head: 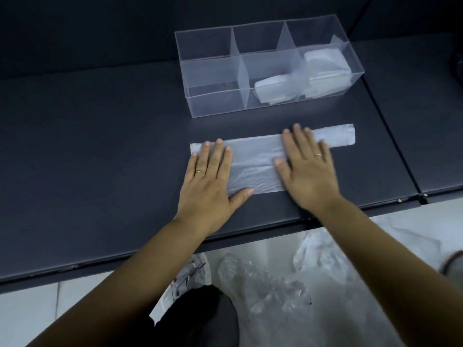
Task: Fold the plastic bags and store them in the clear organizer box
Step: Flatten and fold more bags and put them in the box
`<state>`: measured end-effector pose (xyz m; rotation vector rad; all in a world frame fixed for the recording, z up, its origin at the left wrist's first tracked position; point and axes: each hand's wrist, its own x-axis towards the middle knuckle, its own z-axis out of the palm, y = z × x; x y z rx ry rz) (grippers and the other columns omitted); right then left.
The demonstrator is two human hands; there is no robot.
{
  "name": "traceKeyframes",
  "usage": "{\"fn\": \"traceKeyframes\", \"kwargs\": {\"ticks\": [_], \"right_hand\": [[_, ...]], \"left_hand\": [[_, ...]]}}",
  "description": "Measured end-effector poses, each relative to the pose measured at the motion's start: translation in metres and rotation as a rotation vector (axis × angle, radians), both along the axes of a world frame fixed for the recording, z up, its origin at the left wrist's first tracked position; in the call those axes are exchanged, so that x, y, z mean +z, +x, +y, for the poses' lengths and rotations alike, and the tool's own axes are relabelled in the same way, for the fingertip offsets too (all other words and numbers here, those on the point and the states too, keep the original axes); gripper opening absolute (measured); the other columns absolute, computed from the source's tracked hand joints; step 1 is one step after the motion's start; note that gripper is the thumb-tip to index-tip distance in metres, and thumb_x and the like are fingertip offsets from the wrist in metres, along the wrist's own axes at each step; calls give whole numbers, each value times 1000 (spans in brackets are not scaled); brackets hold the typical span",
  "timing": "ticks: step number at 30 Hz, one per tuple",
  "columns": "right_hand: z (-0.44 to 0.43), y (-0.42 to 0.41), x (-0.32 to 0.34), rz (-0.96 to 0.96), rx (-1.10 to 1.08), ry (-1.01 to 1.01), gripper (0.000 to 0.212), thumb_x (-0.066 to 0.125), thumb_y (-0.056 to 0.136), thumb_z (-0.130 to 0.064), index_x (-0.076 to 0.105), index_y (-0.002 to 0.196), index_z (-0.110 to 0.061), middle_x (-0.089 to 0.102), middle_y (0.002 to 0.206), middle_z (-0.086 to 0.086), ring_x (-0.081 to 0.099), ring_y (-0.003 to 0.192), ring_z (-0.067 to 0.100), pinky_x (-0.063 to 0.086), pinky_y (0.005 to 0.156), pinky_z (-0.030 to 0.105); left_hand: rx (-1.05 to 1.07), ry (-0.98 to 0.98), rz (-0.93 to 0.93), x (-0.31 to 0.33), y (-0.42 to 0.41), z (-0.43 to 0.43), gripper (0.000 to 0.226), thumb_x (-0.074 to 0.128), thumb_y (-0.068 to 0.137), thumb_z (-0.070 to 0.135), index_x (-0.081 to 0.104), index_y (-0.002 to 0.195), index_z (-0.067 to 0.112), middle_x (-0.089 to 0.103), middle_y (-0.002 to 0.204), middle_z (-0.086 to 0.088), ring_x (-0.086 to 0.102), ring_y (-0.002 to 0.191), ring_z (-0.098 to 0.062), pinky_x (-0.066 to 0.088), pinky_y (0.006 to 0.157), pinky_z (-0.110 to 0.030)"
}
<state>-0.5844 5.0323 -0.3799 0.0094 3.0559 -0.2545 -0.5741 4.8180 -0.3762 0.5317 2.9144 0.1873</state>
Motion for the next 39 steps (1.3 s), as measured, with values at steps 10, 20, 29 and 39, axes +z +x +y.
{"fn": "traceKeyframes", "kwargs": {"ticks": [10, 20, 29, 39], "right_hand": [[46, 40, 36, 106, 139, -267, 22, 79, 75, -20, 70, 94, -16, 55, 102, 2, 50, 96, 23, 41, 89, 42], [47, 17, 57, -235, 6, -523, 16, 61, 91, -14, 59, 79, -23, 54, 95, -1, 54, 89, 15, 36, 80, 6], [5, 15, 61, -87, 404, -89, 63, 70, 75, -50, 52, 131, -28, 48, 139, -14, 36, 130, 11, 10, 109, 26], [27, -11, 42, -117, -235, -829, 12, 64, 90, -21, 68, 83, -13, 71, 84, 0, 62, 78, 3, 46, 76, 11]], "left_hand": [[-265, 240, 8, 14, 7, 1, 83, 32, 89, 62, 20, 150, 9, 13, 160, -4, -1, 146, -13, -11, 118, -28], [-167, 405, 253, 2, 7, 13, 40, 76, 80, 20, 68, 115, 2, 64, 125, -10, 58, 119, -26, 45, 102, -42], [-190, 457, 278, 12, 5, 13, 21, 72, 79, 2, 74, 101, 4, 70, 111, -10, 66, 106, -29, 53, 91, -45], [478, 1027, -286, 33, -19, -51, 11, 68, 87, 19, 74, 85, 28, 73, 83, 19, 65, 77, 7, 44, 76, -5]]}}
